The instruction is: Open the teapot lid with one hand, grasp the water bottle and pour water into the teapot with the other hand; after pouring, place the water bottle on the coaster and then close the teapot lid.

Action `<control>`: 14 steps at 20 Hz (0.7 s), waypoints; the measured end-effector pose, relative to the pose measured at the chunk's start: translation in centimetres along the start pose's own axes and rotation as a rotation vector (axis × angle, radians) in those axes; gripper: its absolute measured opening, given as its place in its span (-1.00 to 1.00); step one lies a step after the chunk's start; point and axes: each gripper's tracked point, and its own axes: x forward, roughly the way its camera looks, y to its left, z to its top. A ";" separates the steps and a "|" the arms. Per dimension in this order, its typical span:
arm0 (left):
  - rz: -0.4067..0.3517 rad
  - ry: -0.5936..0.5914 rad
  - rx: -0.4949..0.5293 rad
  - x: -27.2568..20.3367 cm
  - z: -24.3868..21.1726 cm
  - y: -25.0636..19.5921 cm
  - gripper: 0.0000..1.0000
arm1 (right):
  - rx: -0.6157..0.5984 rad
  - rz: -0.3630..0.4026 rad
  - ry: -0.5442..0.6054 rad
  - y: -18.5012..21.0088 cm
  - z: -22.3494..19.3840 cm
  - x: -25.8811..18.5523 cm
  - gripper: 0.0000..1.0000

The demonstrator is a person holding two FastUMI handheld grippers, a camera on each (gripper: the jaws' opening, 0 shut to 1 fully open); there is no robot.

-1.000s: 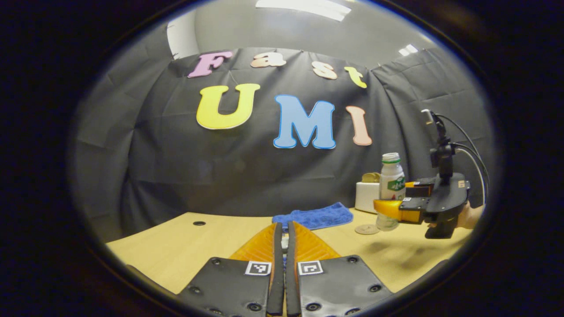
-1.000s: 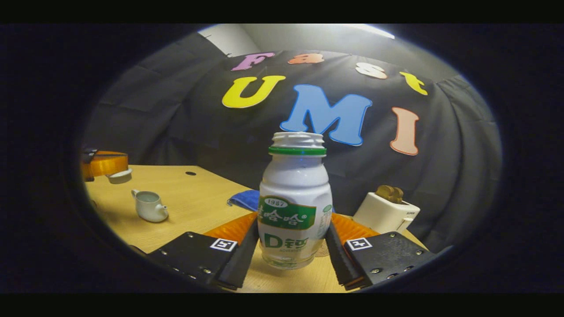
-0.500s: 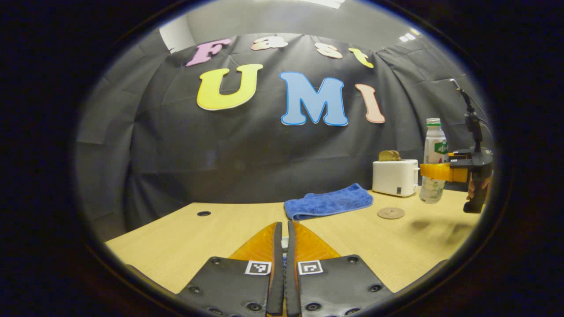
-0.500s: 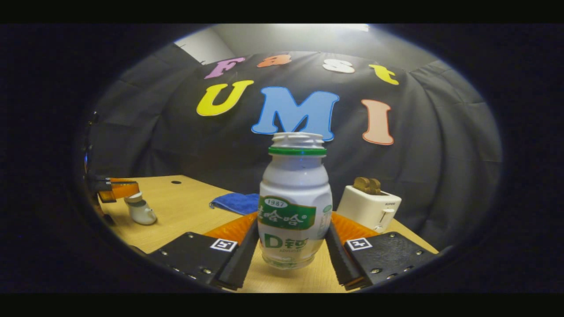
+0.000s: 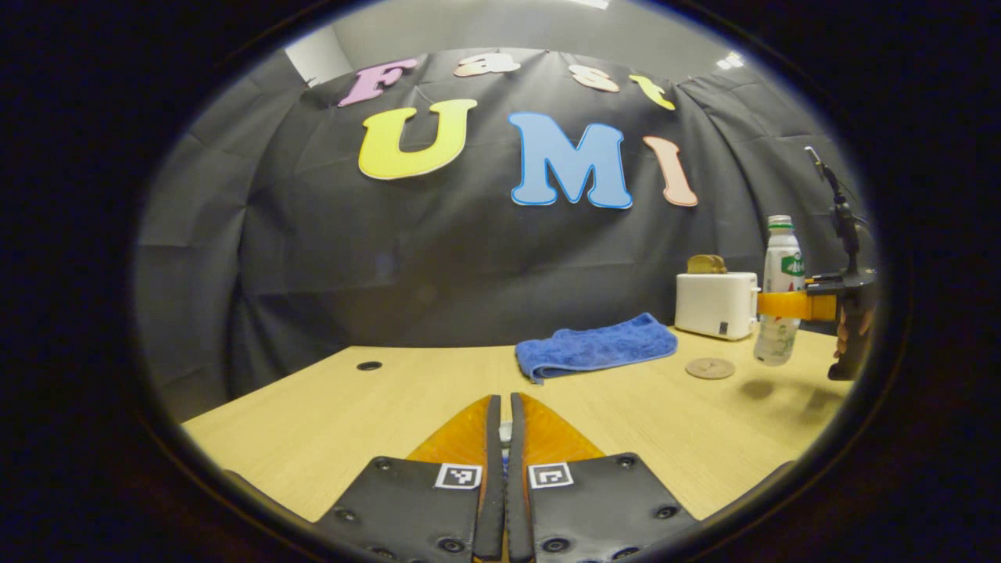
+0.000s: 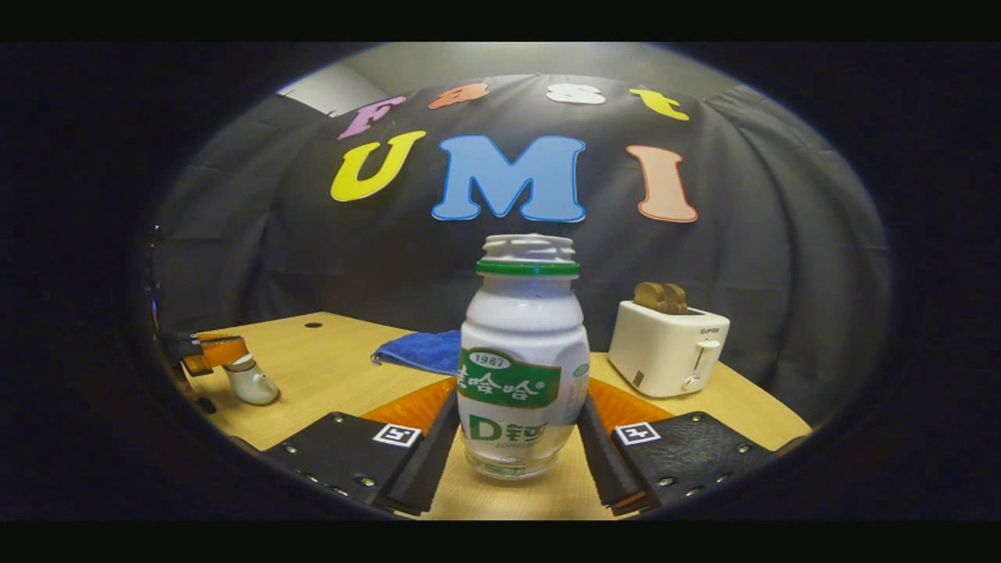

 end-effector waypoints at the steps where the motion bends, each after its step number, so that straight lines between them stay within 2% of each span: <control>1: -0.004 0.012 0.001 -0.1 -0.3 0.0 -0.84 | -0.003 -0.004 0.008 0.0 -0.2 0.4 0.50; 3: 0.001 0.011 0.008 -0.3 -0.1 0.0 -0.84 | -0.021 -0.006 0.015 -0.1 -0.6 1.1 0.51; 5: 0.004 0.014 0.007 -0.4 -0.2 0.0 -0.75 | -0.036 -0.010 0.029 -0.2 -1.1 1.8 0.51; 6: 0.015 0.007 0.004 -0.6 0.1 0.2 -0.57 | -0.033 -0.004 0.037 -0.3 -1.5 2.2 0.51; 7: 0.020 -0.006 0.003 -0.8 0.3 0.3 -0.48 | -0.023 0.008 0.041 -0.1 -1.7 2.6 0.51; 8: 0.024 -0.014 0.006 -1.0 0.4 0.4 -0.29 | -0.013 0.016 0.044 -0.1 -1.8 3.1 0.51; 11: 0.058 -0.043 0.004 -1.8 1.4 1.7 -0.13 | 0.040 0.033 0.041 -0.4 -1.3 4.7 0.51; 13: 0.079 -0.094 -0.039 -3.3 3.3 2.3 0.04 | 0.040 0.024 0.044 -1.0 -1.2 6.0 0.50; 14: 0.081 -0.124 -0.072 -4.4 4.1 2.6 0.32 | 0.037 0.018 0.045 -1.3 -1.2 6.7 0.51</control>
